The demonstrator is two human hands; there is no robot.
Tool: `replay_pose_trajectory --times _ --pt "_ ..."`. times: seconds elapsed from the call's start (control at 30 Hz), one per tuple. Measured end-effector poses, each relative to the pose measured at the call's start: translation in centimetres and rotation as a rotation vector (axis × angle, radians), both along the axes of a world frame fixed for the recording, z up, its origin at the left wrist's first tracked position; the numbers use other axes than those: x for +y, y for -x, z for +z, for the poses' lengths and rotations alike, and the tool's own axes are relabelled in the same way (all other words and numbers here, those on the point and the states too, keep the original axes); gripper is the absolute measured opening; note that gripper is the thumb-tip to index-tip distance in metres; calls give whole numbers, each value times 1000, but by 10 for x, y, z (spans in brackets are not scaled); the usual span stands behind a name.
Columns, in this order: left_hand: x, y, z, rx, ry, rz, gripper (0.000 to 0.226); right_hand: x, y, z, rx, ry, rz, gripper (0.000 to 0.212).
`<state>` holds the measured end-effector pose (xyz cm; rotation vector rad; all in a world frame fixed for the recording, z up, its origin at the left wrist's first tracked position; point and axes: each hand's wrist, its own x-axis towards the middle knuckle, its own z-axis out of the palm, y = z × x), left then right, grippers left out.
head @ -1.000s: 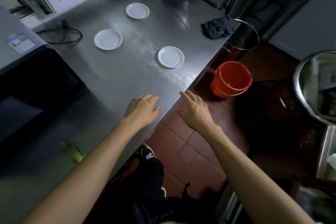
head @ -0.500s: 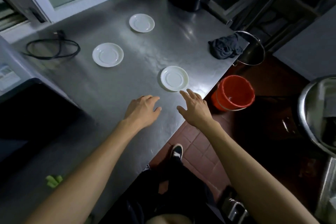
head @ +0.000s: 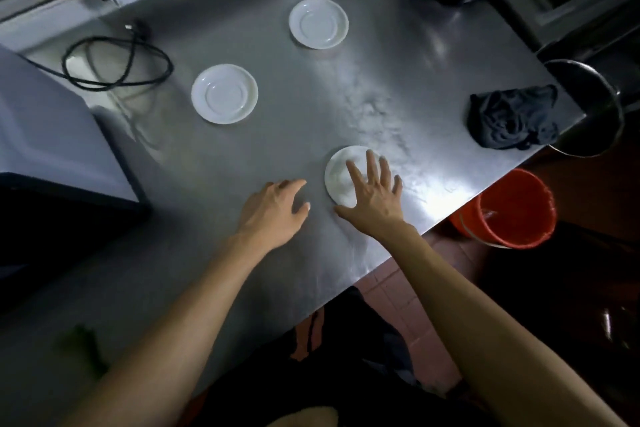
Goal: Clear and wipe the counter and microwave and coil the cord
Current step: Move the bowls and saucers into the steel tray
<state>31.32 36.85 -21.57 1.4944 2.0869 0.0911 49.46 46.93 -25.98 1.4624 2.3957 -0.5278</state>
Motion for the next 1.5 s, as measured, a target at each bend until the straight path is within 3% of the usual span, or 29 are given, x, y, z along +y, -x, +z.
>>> replay_pose_trajectory --times 0.3,0.57,1.1,1.27,1.5 --pt "45 -15 -8 12 57 45 50 44 7 -27 13 58 176 118" --pt "51 -3 -11 12 84 170 49 64 33 -25 65 0 299 112" --pt "85 97 -17 34 3 394 51 129 132 -16 171 17 362 106" --pt "110 133 -27 97 -69 382 53 144 153 -23 167 -11 373 106" --pt "141 174 -51 216 7 300 69 164 178 -29 202 -89 391 104"
